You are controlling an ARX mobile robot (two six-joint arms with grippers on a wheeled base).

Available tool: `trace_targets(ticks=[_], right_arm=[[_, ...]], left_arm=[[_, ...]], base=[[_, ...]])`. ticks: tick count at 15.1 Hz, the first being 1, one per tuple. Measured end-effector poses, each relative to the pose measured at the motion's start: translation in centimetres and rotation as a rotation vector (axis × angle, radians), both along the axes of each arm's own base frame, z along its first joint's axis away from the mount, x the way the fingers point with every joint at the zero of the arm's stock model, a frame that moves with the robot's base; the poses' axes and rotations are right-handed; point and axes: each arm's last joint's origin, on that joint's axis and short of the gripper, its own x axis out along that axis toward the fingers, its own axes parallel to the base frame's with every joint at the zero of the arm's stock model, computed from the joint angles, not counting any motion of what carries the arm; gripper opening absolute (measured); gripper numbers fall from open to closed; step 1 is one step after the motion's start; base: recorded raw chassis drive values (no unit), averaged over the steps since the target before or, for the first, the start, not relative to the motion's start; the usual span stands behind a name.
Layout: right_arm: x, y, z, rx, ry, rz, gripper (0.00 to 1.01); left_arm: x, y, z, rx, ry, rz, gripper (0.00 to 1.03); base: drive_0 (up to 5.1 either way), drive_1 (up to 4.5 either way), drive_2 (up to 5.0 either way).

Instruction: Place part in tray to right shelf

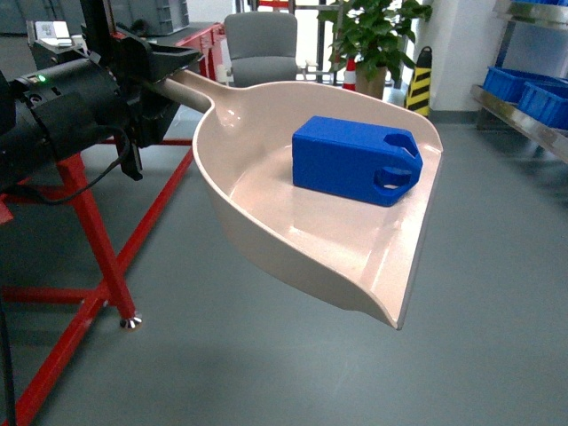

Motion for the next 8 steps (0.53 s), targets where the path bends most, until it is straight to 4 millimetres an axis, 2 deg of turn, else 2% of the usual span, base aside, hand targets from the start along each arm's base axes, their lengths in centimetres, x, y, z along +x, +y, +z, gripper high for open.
trace_targets(ticks=[8], right_arm=[[0.00,0.00,0.01,0.001,-0.001,0.000,0.98]], left_arm=[[0.00,0.00,0.02,0.000,-0.002,0.001,0.14]], base=[[0.1,4.42,-4.2]])
